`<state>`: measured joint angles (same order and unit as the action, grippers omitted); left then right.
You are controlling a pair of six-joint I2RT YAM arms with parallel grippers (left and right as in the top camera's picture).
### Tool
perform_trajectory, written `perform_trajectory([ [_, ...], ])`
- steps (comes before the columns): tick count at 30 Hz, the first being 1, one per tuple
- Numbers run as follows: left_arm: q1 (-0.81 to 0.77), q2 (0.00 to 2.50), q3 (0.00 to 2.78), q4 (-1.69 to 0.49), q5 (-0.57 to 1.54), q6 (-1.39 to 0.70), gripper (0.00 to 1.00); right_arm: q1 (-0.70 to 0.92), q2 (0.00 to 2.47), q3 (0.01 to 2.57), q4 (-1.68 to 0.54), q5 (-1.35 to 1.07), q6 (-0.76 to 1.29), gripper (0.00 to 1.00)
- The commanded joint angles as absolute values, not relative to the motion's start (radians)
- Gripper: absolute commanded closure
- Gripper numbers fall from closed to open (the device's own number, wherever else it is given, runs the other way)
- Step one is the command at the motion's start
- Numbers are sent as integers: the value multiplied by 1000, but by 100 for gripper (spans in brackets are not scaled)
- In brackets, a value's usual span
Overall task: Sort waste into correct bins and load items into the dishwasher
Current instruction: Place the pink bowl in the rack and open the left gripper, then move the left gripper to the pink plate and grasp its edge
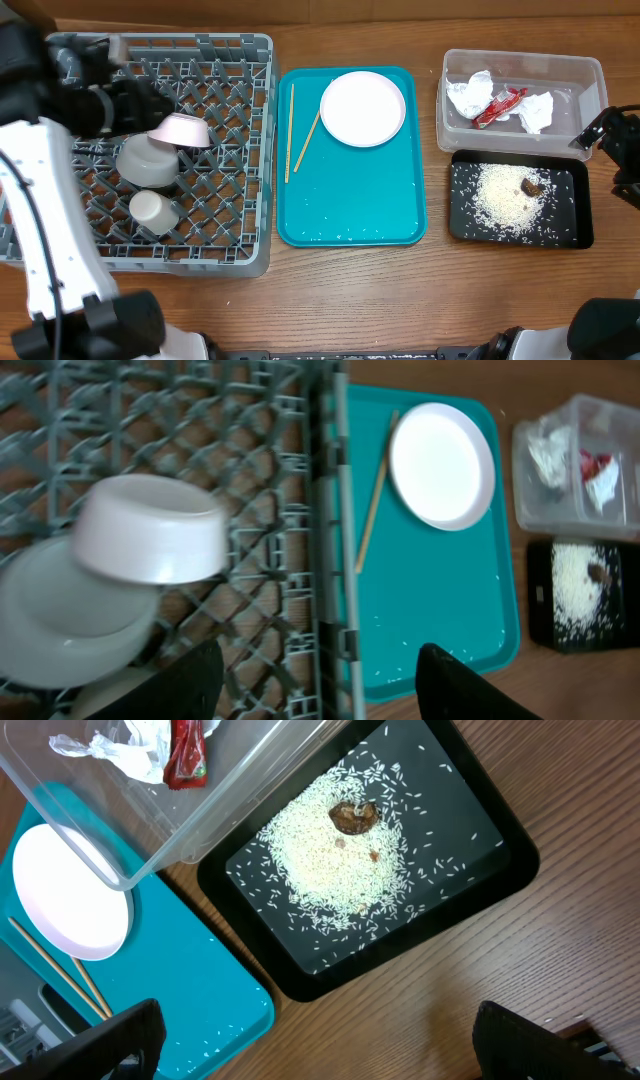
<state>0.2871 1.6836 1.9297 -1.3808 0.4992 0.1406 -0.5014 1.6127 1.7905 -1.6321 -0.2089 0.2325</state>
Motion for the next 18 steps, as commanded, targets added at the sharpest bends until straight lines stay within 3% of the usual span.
perform_trajectory([
  [1,113,1657,1943,-1351,361,63,32,-500,1592,1806,-1630,-200,233,0],
  [4,-28,1671,1943,-1286,339,64,22,-500,1592,1806,-1630,-201,233,0],
  [11,-320,1746,1943,-1109,228,101,17,-500,1592,1806,-1631,-204,234,0],
  [18,-515,1896,1943,-971,146,250,13,-500,1592,1806,-1630,-204,233,0],
])
